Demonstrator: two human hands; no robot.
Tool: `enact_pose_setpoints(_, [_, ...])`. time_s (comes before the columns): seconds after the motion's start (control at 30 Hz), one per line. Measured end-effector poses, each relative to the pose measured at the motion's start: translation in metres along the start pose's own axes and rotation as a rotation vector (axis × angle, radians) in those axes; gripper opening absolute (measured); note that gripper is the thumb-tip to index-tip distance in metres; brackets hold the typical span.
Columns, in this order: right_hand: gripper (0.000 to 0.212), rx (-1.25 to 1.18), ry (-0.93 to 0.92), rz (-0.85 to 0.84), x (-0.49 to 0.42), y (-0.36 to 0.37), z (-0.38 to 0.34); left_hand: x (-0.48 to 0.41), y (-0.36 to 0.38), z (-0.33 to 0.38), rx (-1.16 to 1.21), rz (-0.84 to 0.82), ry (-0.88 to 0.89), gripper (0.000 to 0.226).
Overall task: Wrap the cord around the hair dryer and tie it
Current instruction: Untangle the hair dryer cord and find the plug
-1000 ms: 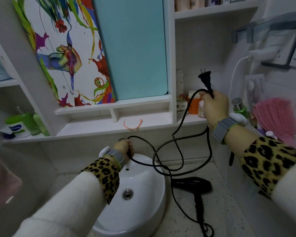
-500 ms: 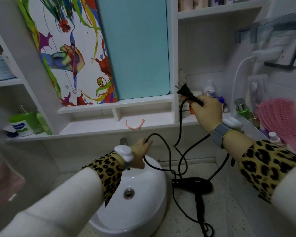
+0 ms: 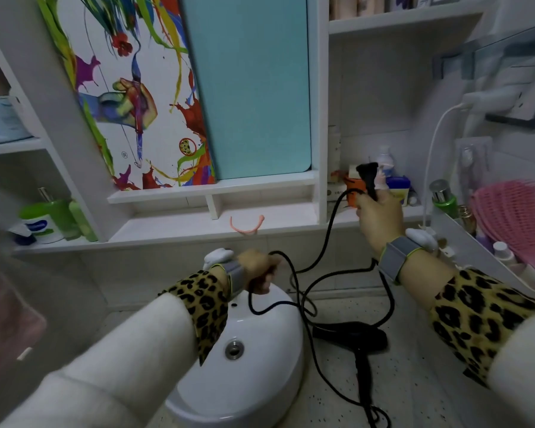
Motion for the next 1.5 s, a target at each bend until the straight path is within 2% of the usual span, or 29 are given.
enact_pose_setpoints(0.1, [0.012, -0.028, -0.013, -0.159, 0.018, 0.018, 0.002, 0.001, 0.022, 0.011, 0.877, -0.166, -0.144, 0.044])
enact_pose_setpoints(0.17, [0.008, -0.018, -0.055, -0.268, 0.031, 0.031, 0.002, 0.001, 0.031, 0.023, 1.21, -0.116, -0.135, 0.044])
enact_pose_setpoints(0.2, [0.006, -0.022, -0.061, -0.319, 0.039, 0.037, 0.003, 0.002, 0.035, 0.03, 1.289, -0.069, -0.116, 0.043])
enact_pose_setpoints(0.33, [0.018, -0.011, -0.005, -0.509, 0.062, 0.064, 0.01, 0.007, 0.041, 0.047, 1.388, 0.003, -0.104, 0.033])
enact_pose_setpoints(0.4, [0.027, 0.002, 0.041, -0.559, 0.068, 0.072, 0.014, 0.012, 0.042, 0.056, 1.389, 0.006, -0.072, 0.038])
enact_pose_setpoints(0.5, [0.027, 0.075, 0.042, -0.584, 0.064, 0.069, 0.015, 0.012, 0.046, 0.059, 1.449, 0.067, -0.035, 0.038])
enact_pose_setpoints(0.57, [0.03, 0.083, 0.057, -0.664, 0.06, 0.065, 0.016, 0.009, 0.045, 0.053, 1.452, 0.107, -0.046, 0.038])
enact_pose_setpoints(0.73, [0.03, 0.177, 0.045, -0.743, 0.055, 0.058, 0.023, 0.004, 0.043, 0.05, 1.43, 0.067, -0.058, 0.03])
enact_pose_setpoints(0.87, [0.02, 0.343, -0.039, -0.714, 0.053, 0.06, 0.028, 0.003, 0.046, 0.06, 1.326, -0.022, -0.027, 0.03])
enact_pose_setpoints(0.97, [0.016, 0.511, -0.13, -0.652, 0.048, 0.059, 0.033, 0.002, 0.045, 0.054, 1.098, -0.046, 0.023, 0.039])
enact_pose_setpoints(1.0, [0.016, 0.528, -0.144, -0.629, 0.045, 0.057, 0.035, 0.002, 0.043, 0.052, 0.93, -0.04, 0.04, 0.033])
enact_pose_setpoints(1.07, [0.015, 0.494, -0.151, -0.599, 0.042, 0.052, 0.037, -0.001, 0.027, 0.045, 0.341, 0.133, 0.08, 0.01])
enact_pose_setpoints(1.1, [0.014, 0.465, -0.151, -0.587, 0.039, 0.049, 0.037, -0.004, 0.016, 0.039, -0.019, 0.287, 0.128, 0.015])
enact_pose_setpoints(1.13, [0.013, 0.437, -0.147, -0.576, 0.035, 0.047, 0.038, -0.008, 0.006, 0.035, -0.309, 0.448, 0.197, 0.033])
enact_pose_setpoints(1.17, [0.014, 0.411, -0.142, -0.564, 0.032, 0.045, 0.038, -0.01, 0.001, 0.034, -0.463, 0.548, 0.321, 0.049])
enact_pose_setpoints(1.2, [0.016, 0.388, -0.132, -0.553, 0.028, 0.044, 0.038, -0.009, 0.002, 0.035, -0.528, 0.541, 0.482, 0.062])
enact_pose_setpoints(1.23, [0.017, 0.371, -0.125, -0.544, 0.025, 0.042, 0.038, -0.007, 0.008, 0.037, -0.544, 0.426, 0.608, 0.071])
enact_pose_setpoints(1.3, [0.018, 0.358, -0.105, -0.536, 0.02, 0.041, 0.04, -0.008, 0.019, 0.041, -0.572, 0.187, 0.681, 0.071])
enact_pose_setpoints(1.4, [0.016, 0.346, -0.08, -0.518, 0.016, 0.035, 0.046, -0.006, 0.008, 0.054, -0.715, 0.154, 0.644, 0.038])
enact_pose_setpoints(1.43, [0.013, 0.327, -0.069, -0.514, 0.015, 0.033, 0.048, -0.004, 0.007, 0.055, -0.671, 0.073, 0.61, 0.033])
enact_pose_setpoints(1.5, [0.014, 0.305, -0.055, -0.506, 0.014, 0.033, 0.052, 0.002, 0.016, 0.054, -0.405, -0.196, 0.502, 0.03])
Point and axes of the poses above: each hand's wrist, its own x-axis away from the middle knuckle, its own y-axis out of the palm, z = x × y, the point moved 4 cm from there along -x, towards the middle knuckle, and after that the axes turned 1 degree about -z, right-handed, at the moved point
